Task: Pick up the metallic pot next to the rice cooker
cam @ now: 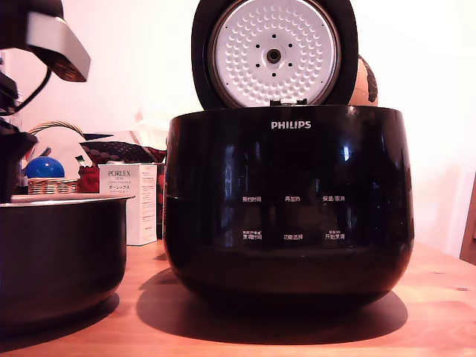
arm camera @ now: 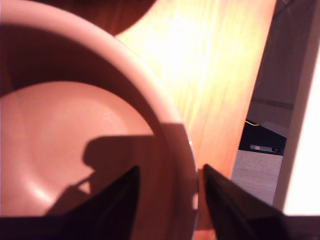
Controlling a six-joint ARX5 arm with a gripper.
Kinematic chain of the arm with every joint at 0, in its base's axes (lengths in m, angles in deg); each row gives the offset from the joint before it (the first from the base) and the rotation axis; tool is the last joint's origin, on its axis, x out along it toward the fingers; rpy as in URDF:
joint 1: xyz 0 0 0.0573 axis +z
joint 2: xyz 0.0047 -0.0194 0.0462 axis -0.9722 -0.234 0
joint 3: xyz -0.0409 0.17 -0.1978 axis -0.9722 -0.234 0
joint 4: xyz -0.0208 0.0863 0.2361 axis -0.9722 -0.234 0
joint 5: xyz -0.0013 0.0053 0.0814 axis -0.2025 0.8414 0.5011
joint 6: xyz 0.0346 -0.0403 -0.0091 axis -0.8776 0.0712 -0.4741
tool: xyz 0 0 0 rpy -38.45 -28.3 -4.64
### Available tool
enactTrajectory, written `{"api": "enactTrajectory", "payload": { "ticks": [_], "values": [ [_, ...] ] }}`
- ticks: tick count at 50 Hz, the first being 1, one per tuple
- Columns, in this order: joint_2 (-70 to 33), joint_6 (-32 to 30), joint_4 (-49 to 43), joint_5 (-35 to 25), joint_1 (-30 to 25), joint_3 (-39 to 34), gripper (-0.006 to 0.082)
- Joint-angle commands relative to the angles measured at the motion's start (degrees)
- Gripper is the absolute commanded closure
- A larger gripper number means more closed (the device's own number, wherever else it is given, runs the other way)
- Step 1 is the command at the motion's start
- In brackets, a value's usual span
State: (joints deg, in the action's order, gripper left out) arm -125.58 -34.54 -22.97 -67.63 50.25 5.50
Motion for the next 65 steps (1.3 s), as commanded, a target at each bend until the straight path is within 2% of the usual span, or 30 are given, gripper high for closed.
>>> {"api": "enactTrajectory", "payload": {
  "ticks": [1, 12, 20, 28, 40, 45, 65],
  "values": [
    [-0.3, -0.2, -0.1, -0.2, -0.2, -1.3, 0.0493],
    [-0.8, -0.2, 0.0, -0.3, -0.2, -1.3, 0.0580],
    [-1.0, 0.0, 0.4, -0.2, -0.2, -1.3, 0.0797],
    [-0.9, 0.4, 1.2, 0.3, -0.2, -1.3, 0.0788],
    [0.3, 1.1, 0.8, 5.5, -0.2, -0.5, 0.0788],
    [1.1, 3.7, -0.4, 6.1, -0.2, 1.3, 0.0788],
    [2.2, 5.0, -8.1, 10.1, -2.4, 11.3, 0.0788]
  ]
}}
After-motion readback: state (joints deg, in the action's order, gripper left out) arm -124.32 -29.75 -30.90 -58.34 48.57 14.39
